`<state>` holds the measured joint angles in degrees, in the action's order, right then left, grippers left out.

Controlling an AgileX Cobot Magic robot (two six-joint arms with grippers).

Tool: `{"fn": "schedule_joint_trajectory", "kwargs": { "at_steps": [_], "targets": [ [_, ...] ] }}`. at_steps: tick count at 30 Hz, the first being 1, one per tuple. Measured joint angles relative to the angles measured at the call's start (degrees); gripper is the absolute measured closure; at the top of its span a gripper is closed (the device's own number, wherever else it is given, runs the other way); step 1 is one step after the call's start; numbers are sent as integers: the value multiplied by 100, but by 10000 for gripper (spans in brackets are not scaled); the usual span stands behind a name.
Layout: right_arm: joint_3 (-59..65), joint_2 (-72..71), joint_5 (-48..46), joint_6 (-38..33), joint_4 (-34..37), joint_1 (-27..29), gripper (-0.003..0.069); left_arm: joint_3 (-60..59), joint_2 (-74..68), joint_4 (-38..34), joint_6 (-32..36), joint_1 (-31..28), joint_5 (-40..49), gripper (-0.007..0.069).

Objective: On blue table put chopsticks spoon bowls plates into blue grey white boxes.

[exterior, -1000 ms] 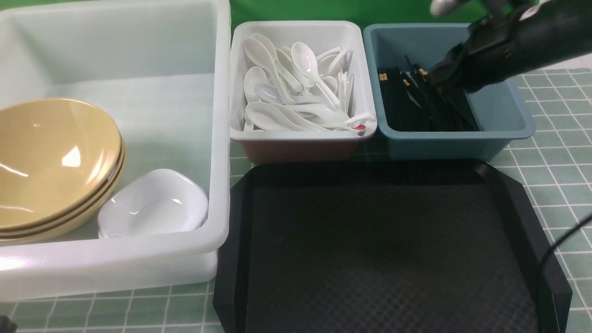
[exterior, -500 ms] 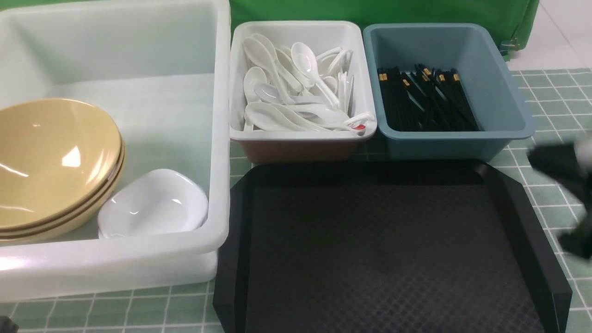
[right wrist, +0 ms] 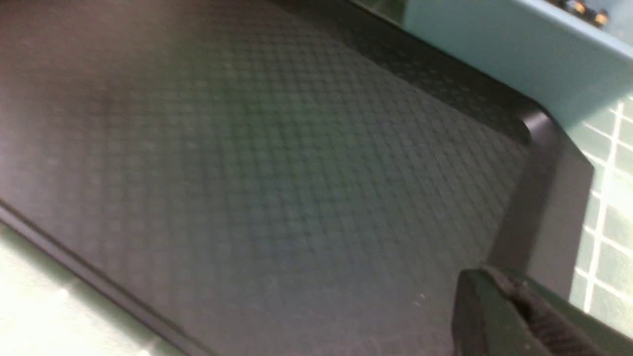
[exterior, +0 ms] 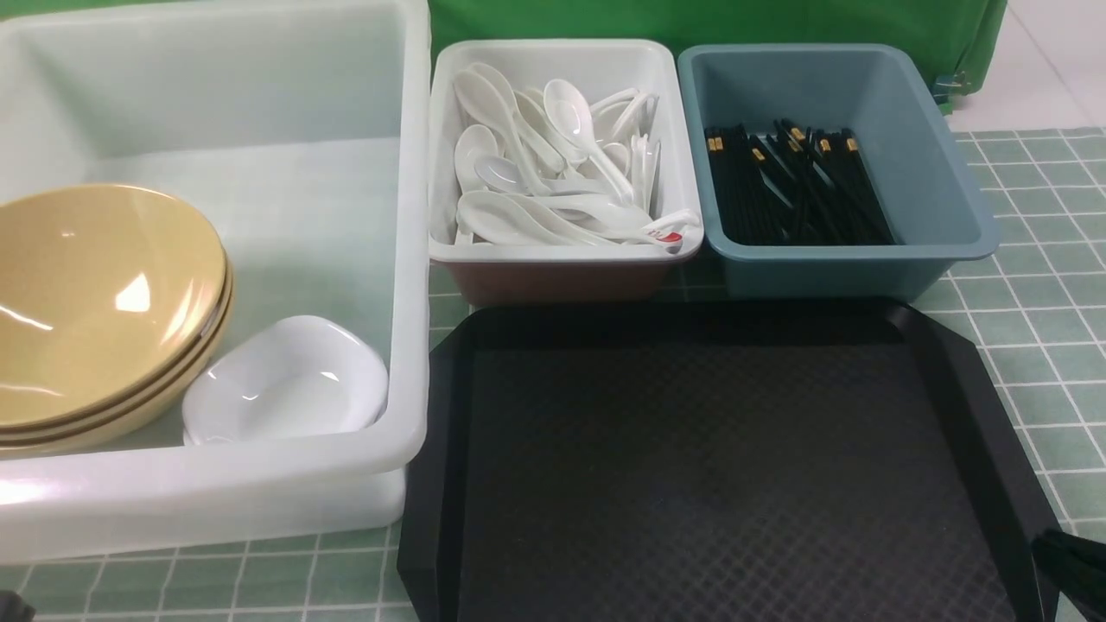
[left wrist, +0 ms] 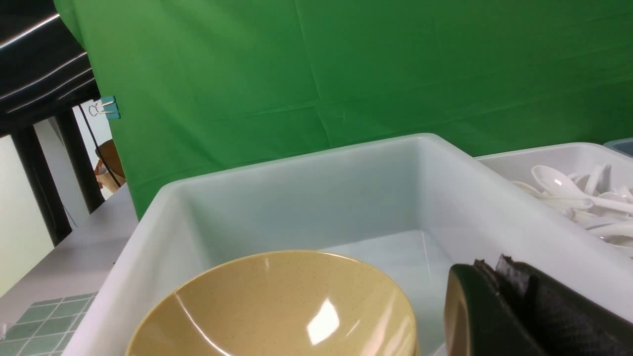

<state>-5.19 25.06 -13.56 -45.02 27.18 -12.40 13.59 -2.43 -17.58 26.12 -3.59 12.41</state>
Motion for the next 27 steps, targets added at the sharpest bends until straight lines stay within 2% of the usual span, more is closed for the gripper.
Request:
{"fn": "schedule_joint_trajectory", "kwargs": {
  "at_steps": [4, 7, 9, 11, 14, 19, 22, 24, 27],
  "targets": [
    [409, -266, 868, 51, 0, 86, 612, 0, 0, 0, 0, 0, 0, 620],
    [654, -785, 1356, 445, -60, 270, 612, 0, 0, 0, 0, 0, 6, 620],
    [672, -1292, 1500, 906, -508, 504, 612, 0, 0, 0, 0, 0, 10, 620],
    [672, -1749, 1506, 1408, -1265, 715, 612, 0, 0, 0, 0, 0, 17, 620],
    [672, -2300, 1356, 2211, -2046, 1011, 611, 0, 0, 0, 0, 0, 88, 620],
    [672, -2559, 560, 2565, -2297, 1122, 610, 0, 0, 0, 0, 0, 166, 620],
    [679, -2570, -321, 2833, -2370, 1129, 610, 0, 0, 0, 0, 0, 296, 620],
    [686, -2570, -383, 2949, -2404, 1129, 610, 0, 0, 0, 0, 0, 308, 620],
    [686, -2570, -388, 3567, -2718, 1134, 610, 0, 0, 0, 0, 0, 324, 620]
  ]
}}
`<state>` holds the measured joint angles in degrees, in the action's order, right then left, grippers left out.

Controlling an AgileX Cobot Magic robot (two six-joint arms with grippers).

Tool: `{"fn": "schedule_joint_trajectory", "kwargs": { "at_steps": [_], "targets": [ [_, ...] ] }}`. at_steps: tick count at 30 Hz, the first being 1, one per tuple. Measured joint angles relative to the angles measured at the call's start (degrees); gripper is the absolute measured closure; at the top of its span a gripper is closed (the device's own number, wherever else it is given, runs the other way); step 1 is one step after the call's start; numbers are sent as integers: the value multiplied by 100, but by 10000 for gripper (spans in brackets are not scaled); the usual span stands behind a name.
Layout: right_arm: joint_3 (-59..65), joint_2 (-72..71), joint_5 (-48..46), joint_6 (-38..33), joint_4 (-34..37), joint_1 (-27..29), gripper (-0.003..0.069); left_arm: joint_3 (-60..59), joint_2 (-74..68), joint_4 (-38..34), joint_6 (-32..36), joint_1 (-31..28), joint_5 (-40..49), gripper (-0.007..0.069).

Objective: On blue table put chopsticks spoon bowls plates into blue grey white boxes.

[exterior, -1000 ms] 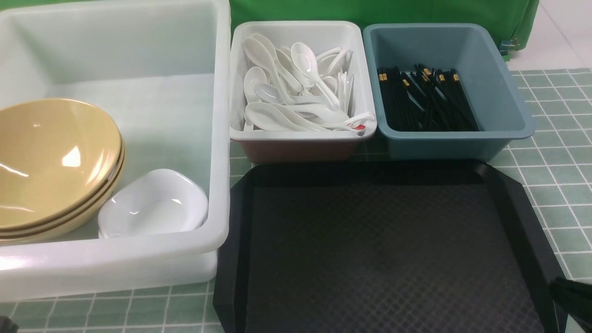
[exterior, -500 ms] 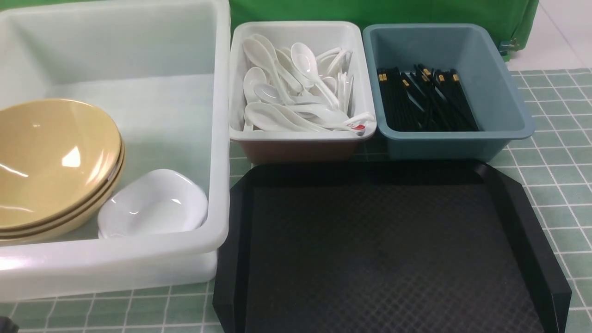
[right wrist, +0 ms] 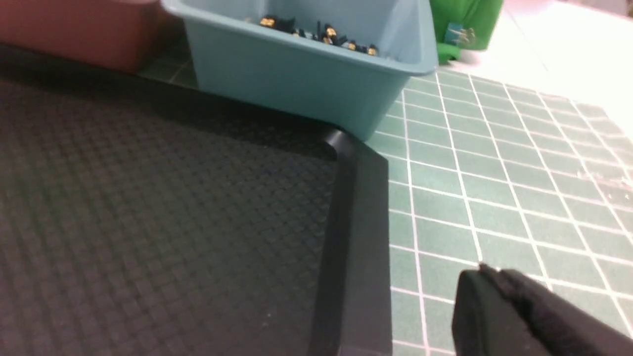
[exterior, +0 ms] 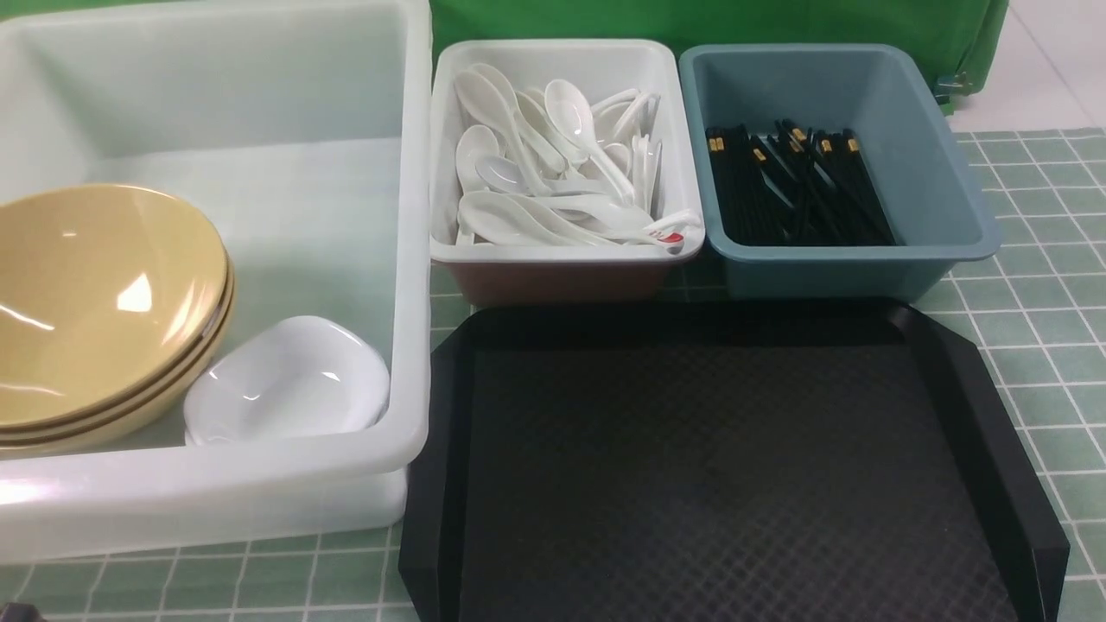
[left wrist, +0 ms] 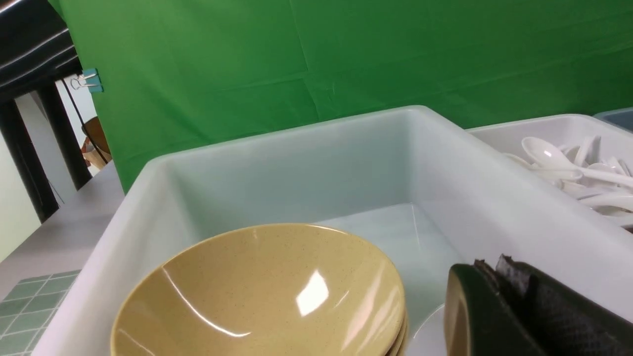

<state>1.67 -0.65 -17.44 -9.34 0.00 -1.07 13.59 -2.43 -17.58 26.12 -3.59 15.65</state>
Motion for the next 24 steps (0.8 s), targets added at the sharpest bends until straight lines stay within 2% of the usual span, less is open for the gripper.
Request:
{"fn": "schedule_joint_trajectory", "kwargs": {
  "at_steps": [4, 24],
  "targets": [
    [0, 0, -6, 312, -84, 7, 610, 0, 0, 0, 0, 0, 29, 620],
    [0, 0, -6, 353, -102, 7, 608, -50, 55, 0, -19, 0, -12, 620]
  ]
}}
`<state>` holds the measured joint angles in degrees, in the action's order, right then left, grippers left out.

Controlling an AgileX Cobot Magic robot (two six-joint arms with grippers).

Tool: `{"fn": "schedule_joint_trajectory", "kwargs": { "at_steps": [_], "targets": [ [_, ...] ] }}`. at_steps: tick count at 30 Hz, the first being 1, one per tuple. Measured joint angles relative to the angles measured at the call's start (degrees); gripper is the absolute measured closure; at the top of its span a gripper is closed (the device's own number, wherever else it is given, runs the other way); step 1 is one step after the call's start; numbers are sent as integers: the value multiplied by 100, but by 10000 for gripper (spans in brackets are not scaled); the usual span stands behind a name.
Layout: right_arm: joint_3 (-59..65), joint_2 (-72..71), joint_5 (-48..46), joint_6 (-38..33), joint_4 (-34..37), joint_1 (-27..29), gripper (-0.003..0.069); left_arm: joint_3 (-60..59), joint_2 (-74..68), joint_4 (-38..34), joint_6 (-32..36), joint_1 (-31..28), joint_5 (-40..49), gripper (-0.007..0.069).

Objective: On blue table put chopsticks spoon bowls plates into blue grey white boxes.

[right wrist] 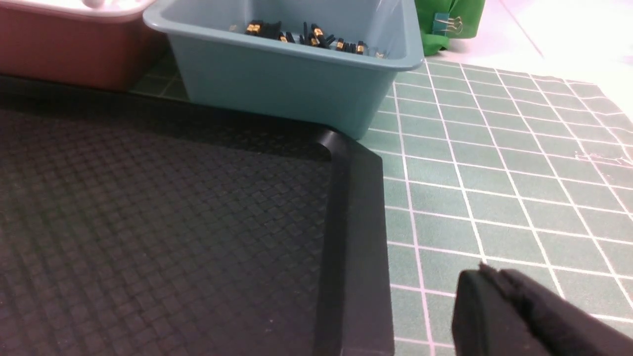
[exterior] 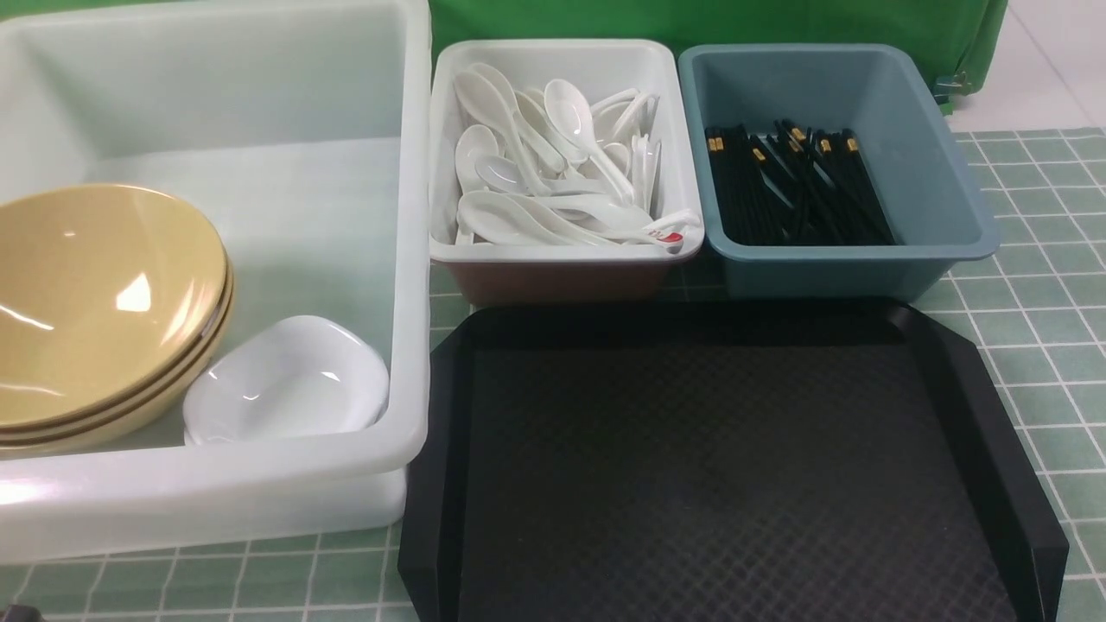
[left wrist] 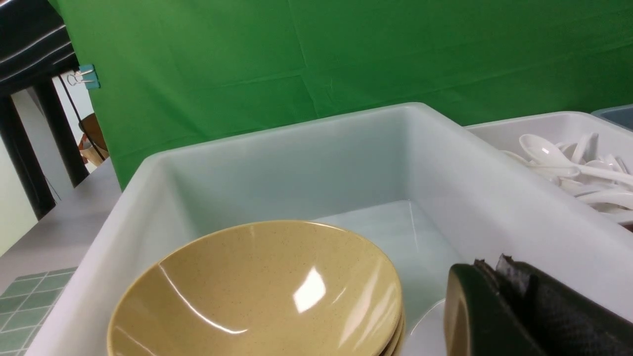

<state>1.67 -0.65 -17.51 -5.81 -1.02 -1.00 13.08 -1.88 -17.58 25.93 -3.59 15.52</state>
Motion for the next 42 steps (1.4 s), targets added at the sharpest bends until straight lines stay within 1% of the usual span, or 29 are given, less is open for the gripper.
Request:
{"fn": "schedule_joint_trajectory", "kwargs": {
  "at_steps": [4, 5, 7, 10, 11, 12, 13, 14, 17, 22, 42],
  "targets": [
    [0, 0, 0, 0, -11, 0, 606, -273, 224, 403, -62, -56, -203, 620],
    [0, 0, 0, 0, -15, 6, 605, -467, 249, 617, -276, -62, -411, 620],
    [0, 0, -1, 0, -15, 6, 602, -794, 262, 797, -829, -38, -689, 620],
    [0, 0, -1, 0, -15, 11, 598, -1232, 267, 1104, -1519, 33, -756, 620],
    [0, 0, -1, 0, -15, 11, 596, -1352, 267, 1249, -1722, 70, -727, 620],
    [0, 0, -1, 0, -15, 11, 596, -1352, 267, 1275, -1762, 75, -715, 620],
    [0, 0, -1, 0, -17, 11, 593, -1450, 267, 1451, -2109, 133, -576, 620],
    [0, 0, -1, 0, -17, 11, 592, -1456, 267, 1507, -2210, 152, -441, 620],
    [0, -2, -1, 0, -22, 11, 588, -1455, 267, 1605, -2550, 243, 250, 620],
    [0, -2, -1, 0, -22, 11, 582, -1438, 267, 1630, -2593, 274, 390, 620],
    [-5, -2, -1, 1, -22, 11, 577, -1428, 267, 1630, -2593, 281, 430, 620]
  ]
}}
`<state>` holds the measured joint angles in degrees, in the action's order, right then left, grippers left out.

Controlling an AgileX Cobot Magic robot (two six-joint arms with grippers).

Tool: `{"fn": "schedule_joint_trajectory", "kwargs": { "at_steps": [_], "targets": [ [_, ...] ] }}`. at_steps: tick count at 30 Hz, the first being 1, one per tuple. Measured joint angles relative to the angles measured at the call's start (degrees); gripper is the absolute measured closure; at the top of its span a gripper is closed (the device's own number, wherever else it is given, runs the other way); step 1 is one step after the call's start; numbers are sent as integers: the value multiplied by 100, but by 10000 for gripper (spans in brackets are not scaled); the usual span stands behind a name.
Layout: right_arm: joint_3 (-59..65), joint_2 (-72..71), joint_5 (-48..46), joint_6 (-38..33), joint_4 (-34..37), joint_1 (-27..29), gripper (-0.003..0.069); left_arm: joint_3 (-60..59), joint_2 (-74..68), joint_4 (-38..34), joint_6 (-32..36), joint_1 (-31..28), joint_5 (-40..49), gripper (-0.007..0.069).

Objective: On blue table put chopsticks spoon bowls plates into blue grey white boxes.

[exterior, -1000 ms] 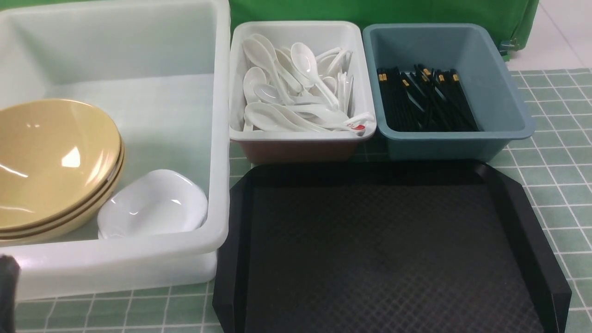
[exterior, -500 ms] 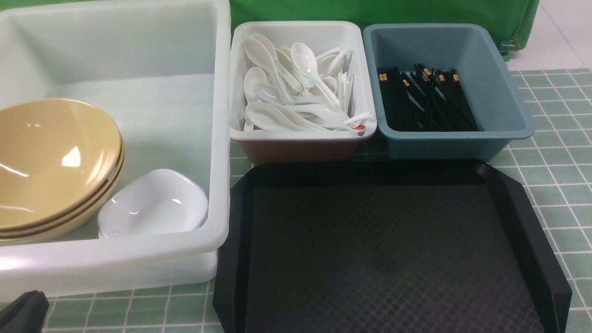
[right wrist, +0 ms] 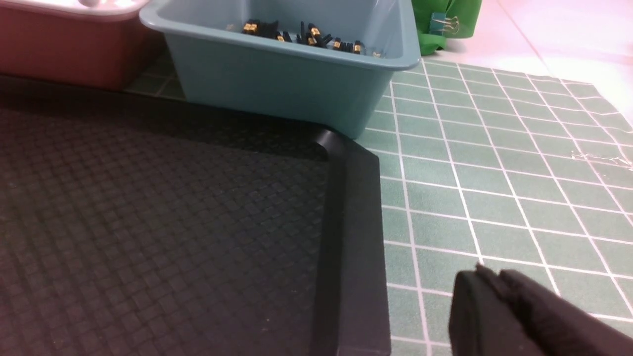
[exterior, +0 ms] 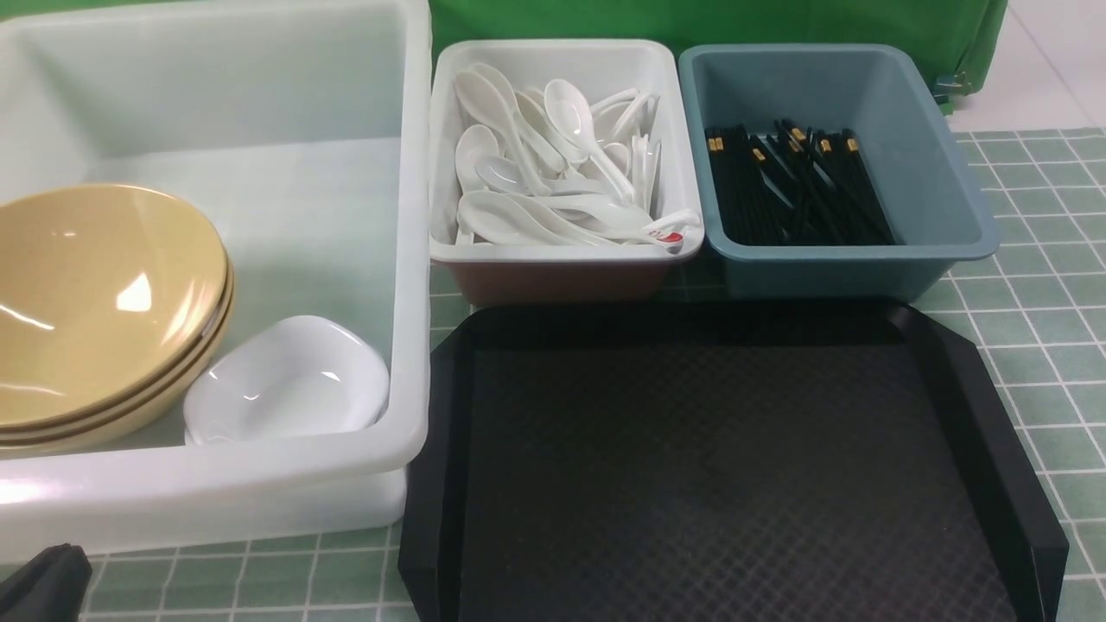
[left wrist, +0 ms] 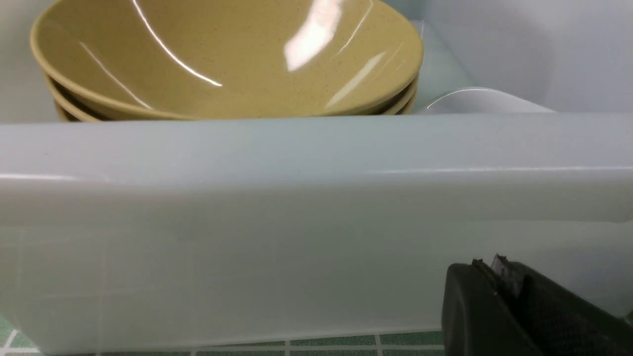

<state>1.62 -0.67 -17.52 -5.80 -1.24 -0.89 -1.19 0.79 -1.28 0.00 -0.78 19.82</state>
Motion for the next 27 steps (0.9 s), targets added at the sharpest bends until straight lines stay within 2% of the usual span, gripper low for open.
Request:
{"fn": "schedule_joint_trajectory", "kwargs": {
  "at_steps": [27],
  "targets": [
    [0, 0, -5, 0, 0, 0, 551, 0, 0, 16, 0, 0, 1, 620]
  ]
}}
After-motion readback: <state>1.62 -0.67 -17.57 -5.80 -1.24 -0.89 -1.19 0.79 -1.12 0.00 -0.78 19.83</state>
